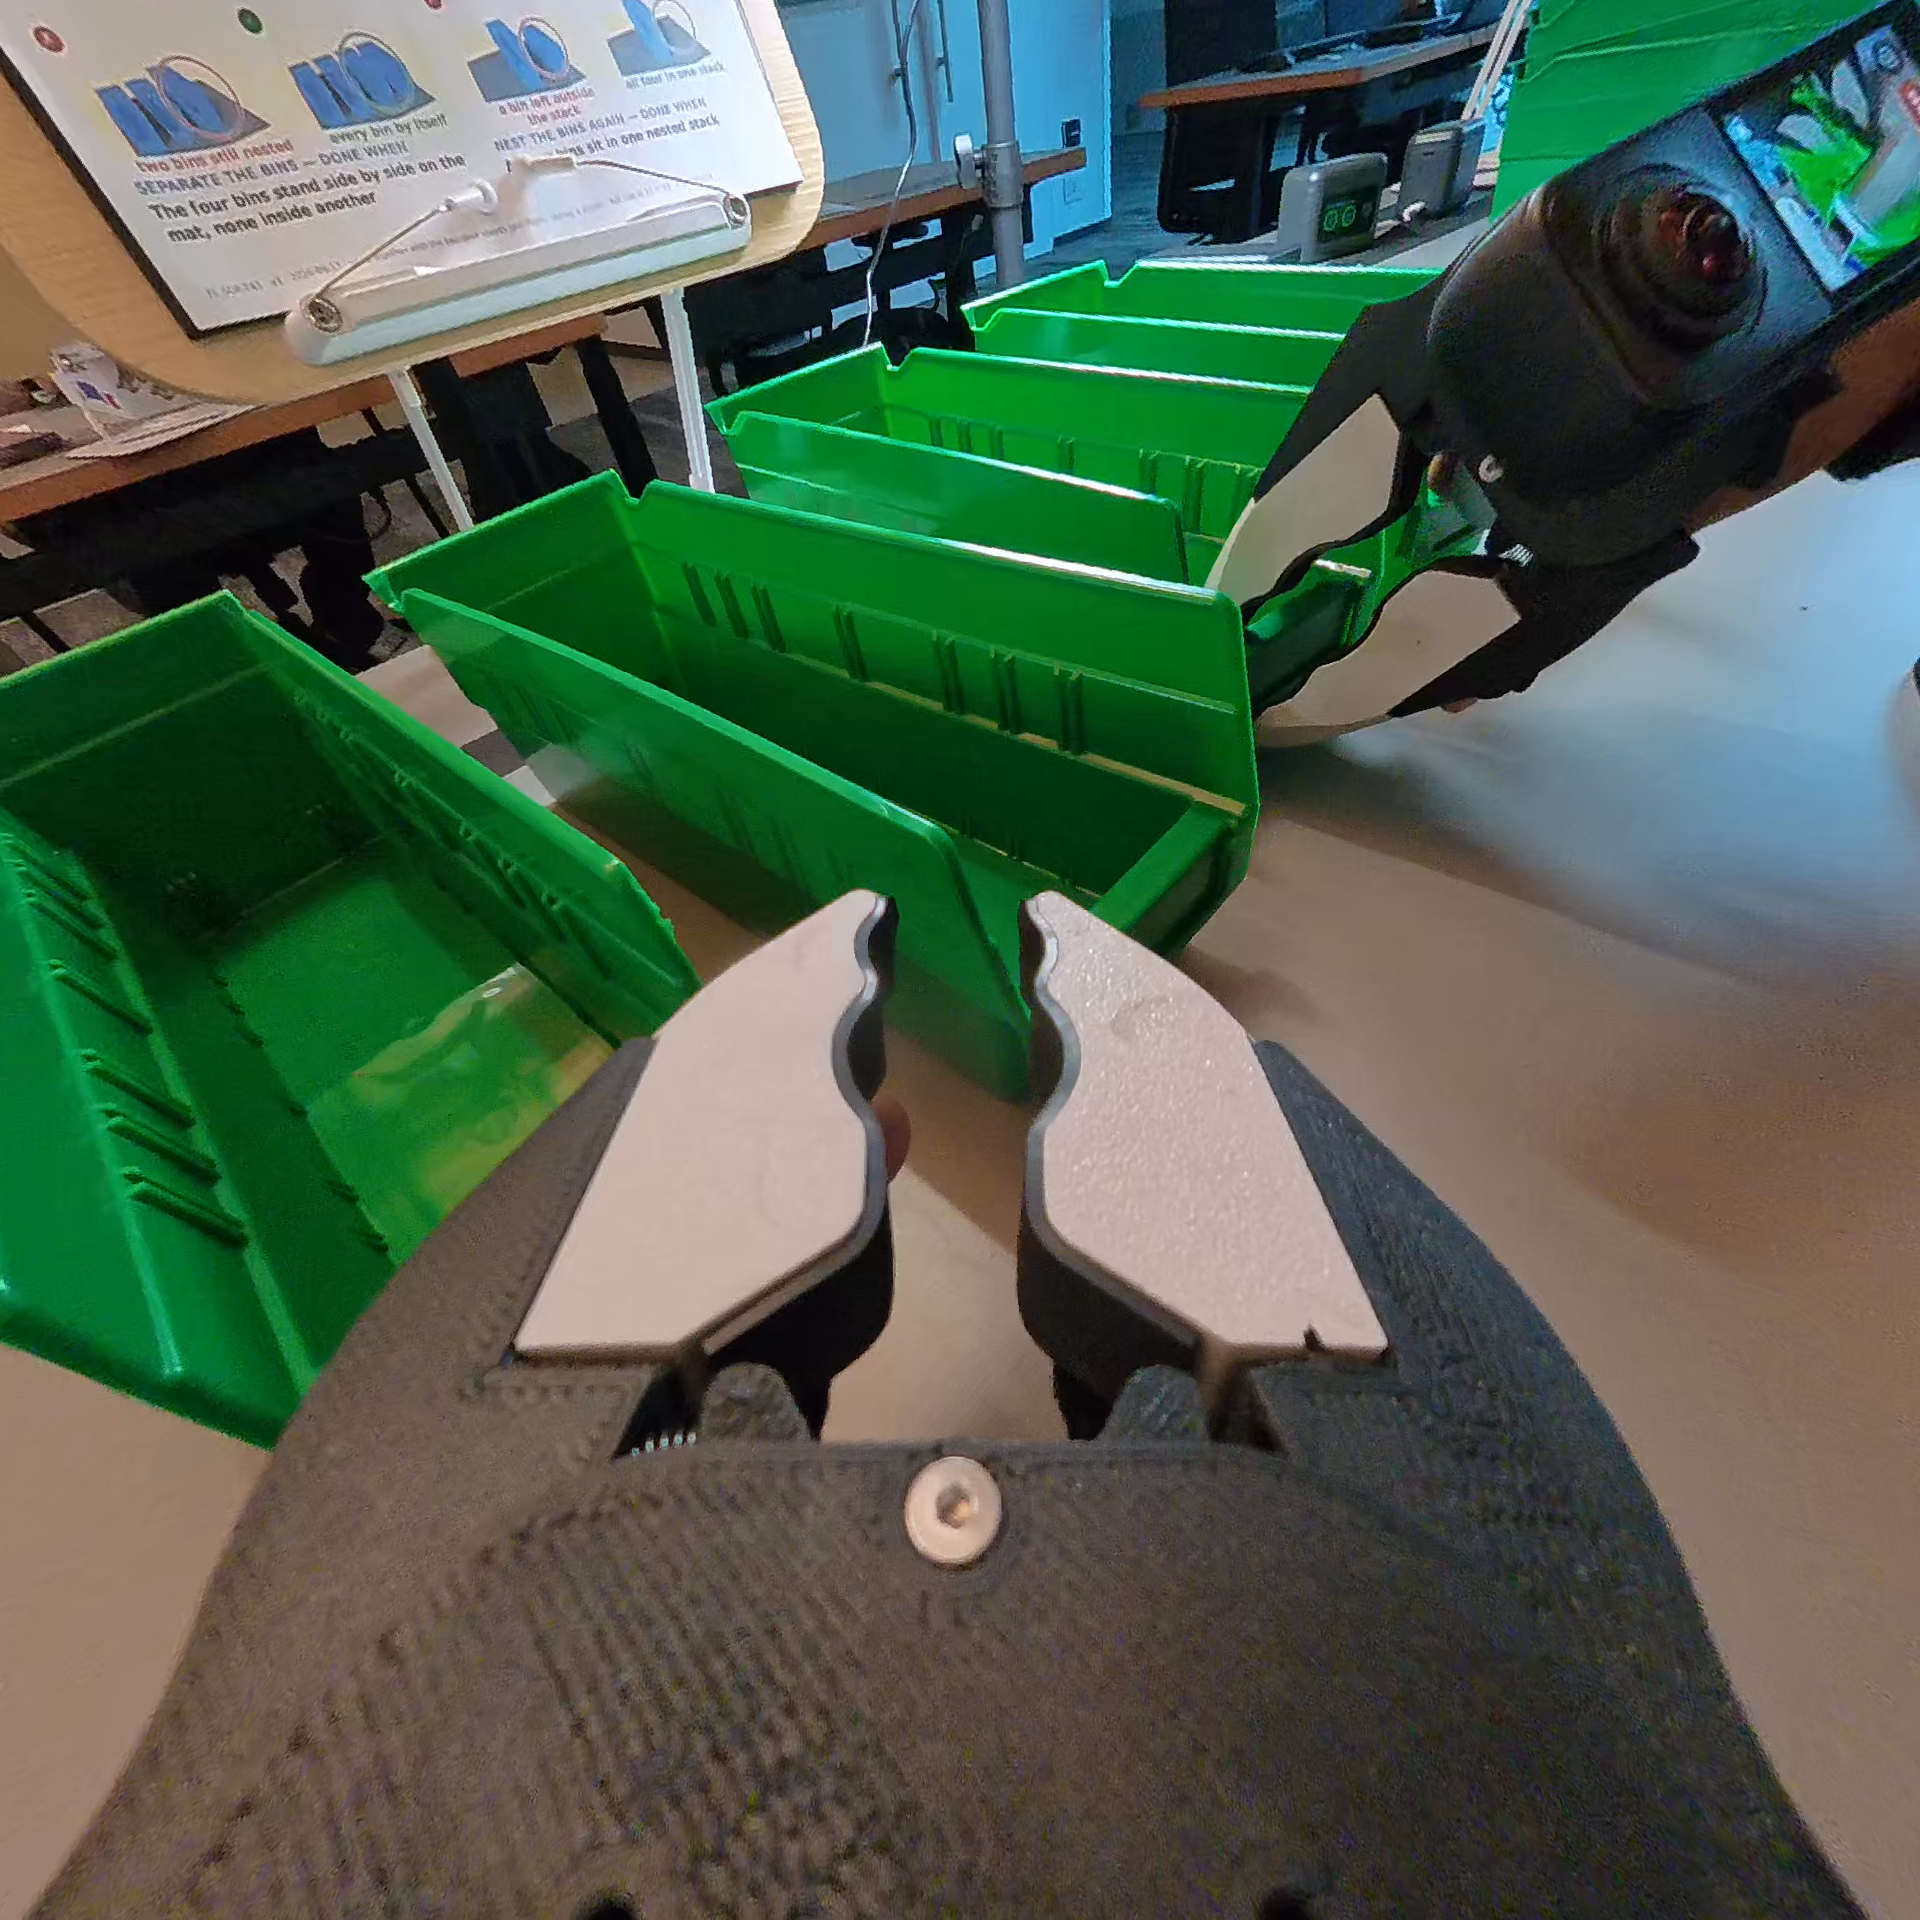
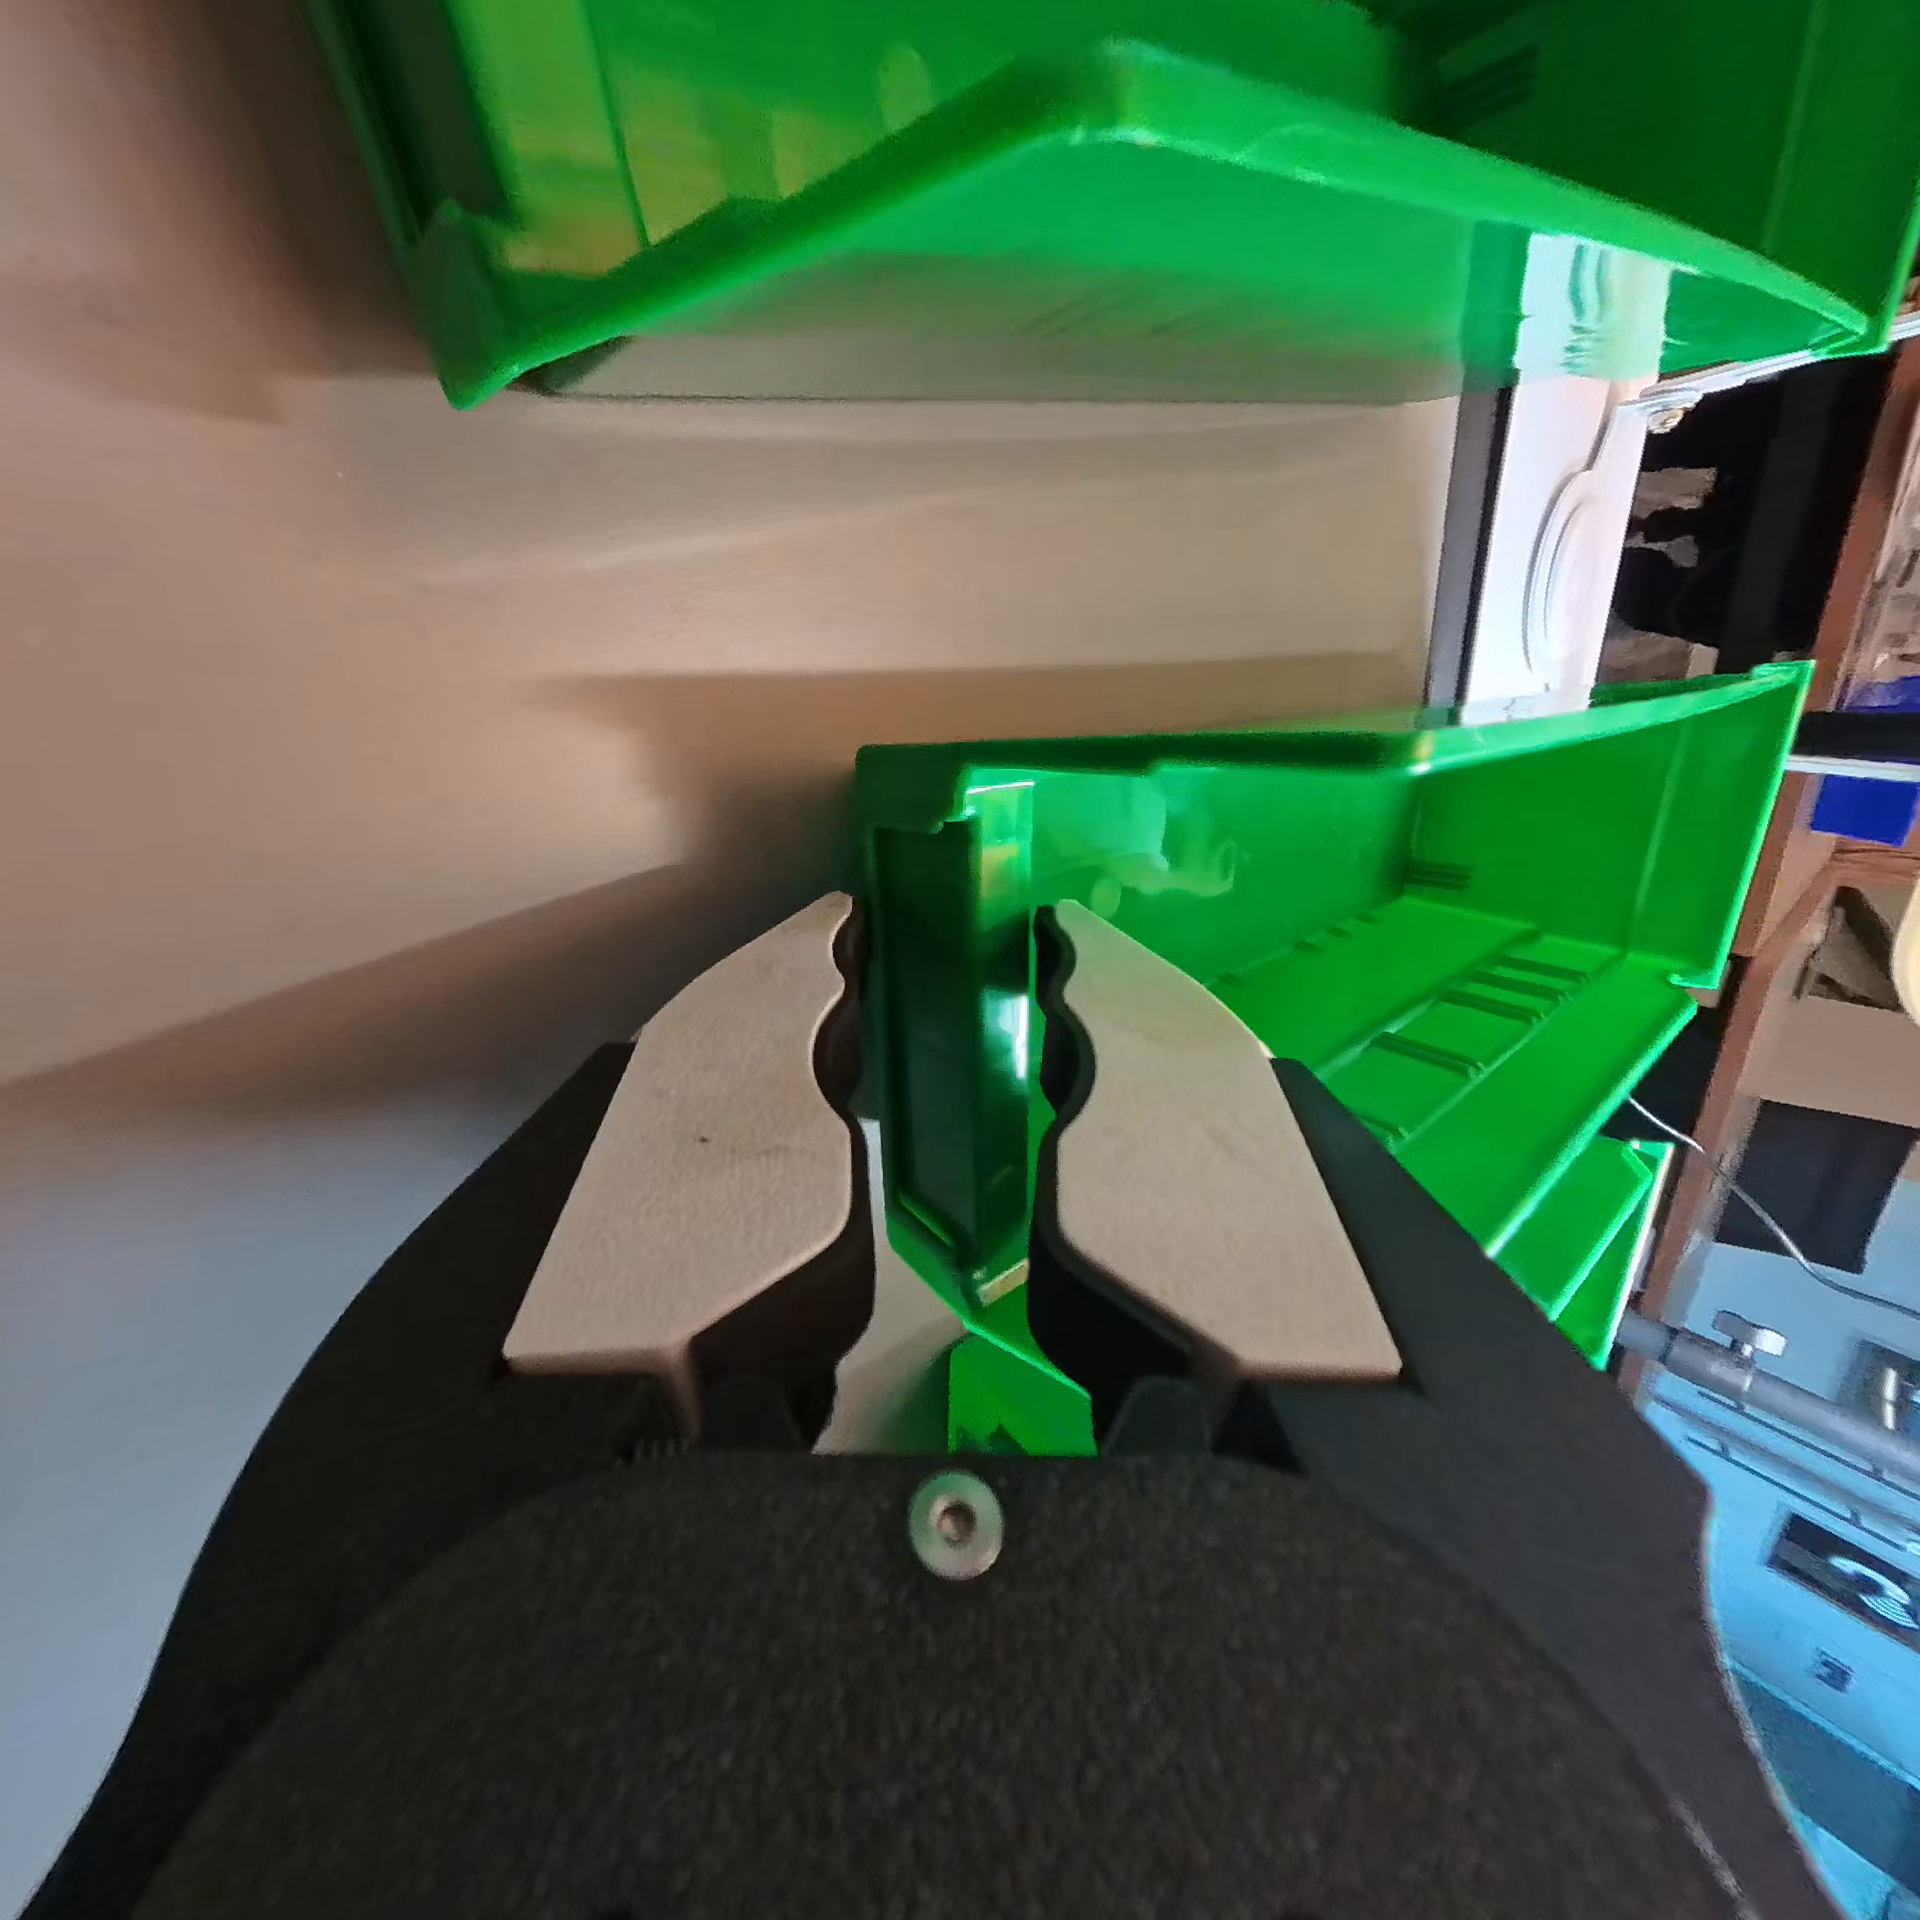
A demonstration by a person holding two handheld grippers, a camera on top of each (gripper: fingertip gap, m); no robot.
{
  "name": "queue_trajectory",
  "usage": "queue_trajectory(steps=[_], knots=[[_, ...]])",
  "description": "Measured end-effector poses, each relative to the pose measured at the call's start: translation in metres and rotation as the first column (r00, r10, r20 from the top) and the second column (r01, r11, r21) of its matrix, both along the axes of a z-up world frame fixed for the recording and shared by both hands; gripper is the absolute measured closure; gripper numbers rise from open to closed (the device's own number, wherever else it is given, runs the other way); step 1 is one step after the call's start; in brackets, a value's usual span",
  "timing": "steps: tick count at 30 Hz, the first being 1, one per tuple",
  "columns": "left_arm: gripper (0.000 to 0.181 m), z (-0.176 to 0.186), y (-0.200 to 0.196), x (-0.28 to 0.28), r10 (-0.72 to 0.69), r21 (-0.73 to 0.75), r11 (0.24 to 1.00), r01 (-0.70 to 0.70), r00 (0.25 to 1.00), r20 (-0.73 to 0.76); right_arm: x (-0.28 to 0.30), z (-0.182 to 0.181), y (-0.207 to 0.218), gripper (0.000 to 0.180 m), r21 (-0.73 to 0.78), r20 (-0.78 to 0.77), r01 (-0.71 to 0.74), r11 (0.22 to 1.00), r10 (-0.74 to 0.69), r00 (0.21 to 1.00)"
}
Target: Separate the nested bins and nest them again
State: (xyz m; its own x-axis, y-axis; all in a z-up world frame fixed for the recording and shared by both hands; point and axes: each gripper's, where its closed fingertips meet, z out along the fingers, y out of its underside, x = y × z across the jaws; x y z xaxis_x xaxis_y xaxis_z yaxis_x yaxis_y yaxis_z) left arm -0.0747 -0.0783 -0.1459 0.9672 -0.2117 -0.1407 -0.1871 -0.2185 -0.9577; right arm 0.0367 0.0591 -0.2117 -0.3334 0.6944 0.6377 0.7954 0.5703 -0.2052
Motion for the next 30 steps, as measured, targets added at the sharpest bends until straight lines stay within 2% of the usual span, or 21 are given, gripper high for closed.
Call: queue_trajectory(steps=[3, 6, 11, 15, 21, 26, 30], knots=[[0.161, -0.005, 0.001, -0.003, 0.013, -0.017, 1.0, -0.013, 1.0, -0.02, 0.001, 0.008, -0.005, 0.147, -0.027, -0.05, -0.001, 1.0, -0.001, 0.999], [0.165, -0.007, 0.003, -0.007, 0.031, -0.025, 0.999, -0.033, 0.999, -0.044, 0.007, 0.03, -0.019, 0.144, -0.103, -0.164, -0.002, 0.995, -0.015, 0.986], [0.169, -0.009, 0.005, -0.014, 0.07, -0.031, 0.997, -0.073, 0.995, -0.065, 0.044, 0.064, -0.035, 0.144, -0.218, -0.372, 0.008, 0.976, -0.09, 0.924], [0.171, -0.012, 0.009, -0.021, 0.106, -0.045, 0.993, -0.109, 0.992, -0.065, 0.092, 0.079, -0.029, 0.143, -0.248, -0.513, 0.075, 0.966, -0.197, 0.835], [0.17, -0.013, 0.012, -0.026, 0.121, -0.05, 0.991, -0.124, 0.991, -0.05, 0.151, 0.079, -0.02, 0.135, -0.34, -0.647, 0.164, 0.926, -0.357, 0.674], [0.163, 0.018, -0.01, -0.029, 0.113, 0.054, 0.992, -0.113, 0.994, -0.008, 0.175, 0.076, -0.025, 0.117, -0.426, -0.697, 0.179, 0.887, -0.448, 0.56], [0.148, 0.033, -0.038, -0.045, 0.158, 0.105, 0.981, -0.161, 0.987, 0.041, 0.184, 0.07, -0.024, 0.1, -0.516, -0.701, 0.167, 0.84, -0.526, 0.482]])
